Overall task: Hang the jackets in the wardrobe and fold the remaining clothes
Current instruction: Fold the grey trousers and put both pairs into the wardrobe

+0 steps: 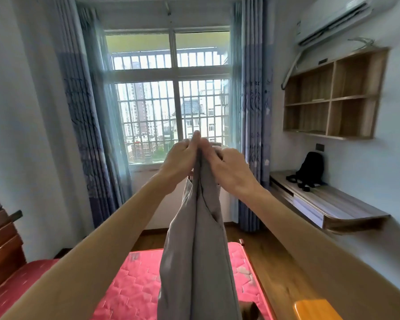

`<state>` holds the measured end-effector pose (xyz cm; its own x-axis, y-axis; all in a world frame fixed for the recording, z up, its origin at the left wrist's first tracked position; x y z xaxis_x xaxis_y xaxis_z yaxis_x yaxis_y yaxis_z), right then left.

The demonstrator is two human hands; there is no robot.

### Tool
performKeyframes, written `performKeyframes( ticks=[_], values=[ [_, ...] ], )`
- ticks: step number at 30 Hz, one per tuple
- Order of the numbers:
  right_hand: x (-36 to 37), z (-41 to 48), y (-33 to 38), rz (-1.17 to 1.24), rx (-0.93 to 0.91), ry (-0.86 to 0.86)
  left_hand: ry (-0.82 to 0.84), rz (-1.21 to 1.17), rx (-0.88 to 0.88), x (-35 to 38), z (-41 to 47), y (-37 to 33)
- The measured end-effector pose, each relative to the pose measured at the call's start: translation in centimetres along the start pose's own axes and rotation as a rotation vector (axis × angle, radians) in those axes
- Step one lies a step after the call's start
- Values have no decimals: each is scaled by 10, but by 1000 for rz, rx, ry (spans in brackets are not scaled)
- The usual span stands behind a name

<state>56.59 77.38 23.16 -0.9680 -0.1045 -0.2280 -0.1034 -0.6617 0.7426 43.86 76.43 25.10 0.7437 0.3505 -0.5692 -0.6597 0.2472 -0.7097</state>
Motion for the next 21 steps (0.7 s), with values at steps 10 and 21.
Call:
performKeyframes(
  ticks=[10, 21],
  values=[
    [17, 12, -2, 285, 70, 187, 61, -4, 70, -64, -1, 21],
    [-6, 40, -46, 246, 359, 167, -56, -149, 111, -124, 9, 45]
  ],
)
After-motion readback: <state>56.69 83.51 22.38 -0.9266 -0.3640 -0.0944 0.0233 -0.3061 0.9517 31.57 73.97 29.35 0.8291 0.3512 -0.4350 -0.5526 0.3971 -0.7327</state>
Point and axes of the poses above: each hand's wrist, its own z-axis towards the middle knuckle, its own x-axis out of the palm, y = z × x, the point moved 2 cm from there along z, towards the middle knuckle, and after that the axes turned 15 degrees about z, right-handed, at the moved point
